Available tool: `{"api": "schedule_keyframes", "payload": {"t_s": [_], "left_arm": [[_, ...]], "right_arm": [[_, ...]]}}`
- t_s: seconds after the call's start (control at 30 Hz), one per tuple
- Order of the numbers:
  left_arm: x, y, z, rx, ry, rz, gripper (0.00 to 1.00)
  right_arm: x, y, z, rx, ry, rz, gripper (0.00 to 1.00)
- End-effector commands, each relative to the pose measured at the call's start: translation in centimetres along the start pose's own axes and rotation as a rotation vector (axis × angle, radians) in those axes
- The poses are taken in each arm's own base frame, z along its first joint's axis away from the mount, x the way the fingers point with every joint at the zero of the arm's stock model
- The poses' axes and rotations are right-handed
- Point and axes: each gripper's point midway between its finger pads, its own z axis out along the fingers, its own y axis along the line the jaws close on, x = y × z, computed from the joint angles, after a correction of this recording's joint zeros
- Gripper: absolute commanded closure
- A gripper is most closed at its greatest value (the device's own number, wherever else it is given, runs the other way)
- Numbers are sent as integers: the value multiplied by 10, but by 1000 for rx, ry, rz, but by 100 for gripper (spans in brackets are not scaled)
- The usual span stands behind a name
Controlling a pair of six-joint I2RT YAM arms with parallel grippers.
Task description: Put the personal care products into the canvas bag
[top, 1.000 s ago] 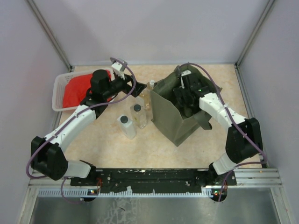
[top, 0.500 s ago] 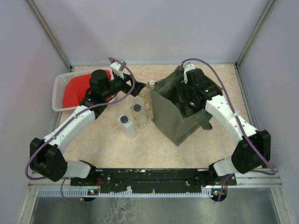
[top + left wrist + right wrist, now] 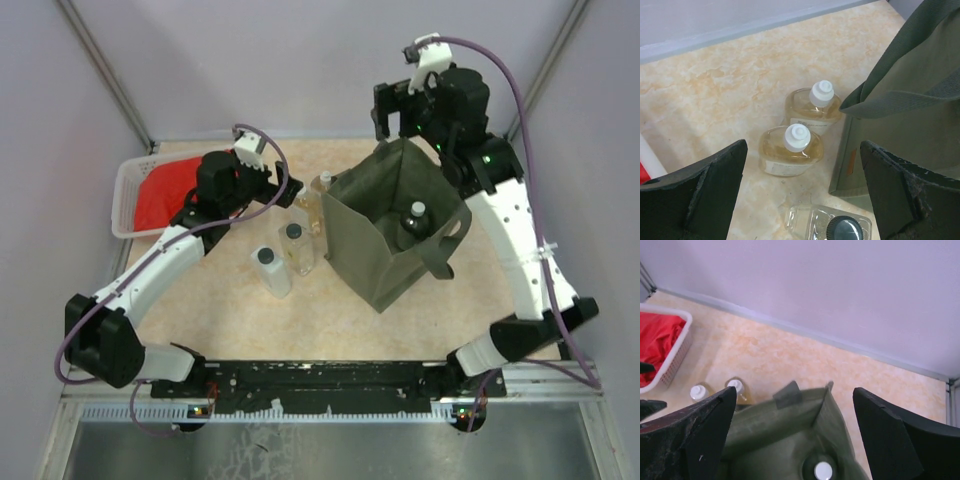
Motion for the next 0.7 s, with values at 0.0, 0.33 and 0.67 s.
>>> {"api": "schedule_keyframes", "payload": {"t_s": [0.0, 0.33, 0.67], "left_arm": [[8, 4, 0, -26, 35, 2, 0], [31, 11, -13, -74, 69, -35, 0], [41, 13, -17, -81, 82, -26, 0]], "right_arm": [[8, 25, 59, -124, 73, -55, 1], [65, 51, 133, -287, 216, -268, 1], [121, 91, 146, -435, 338, -346, 1]]}}
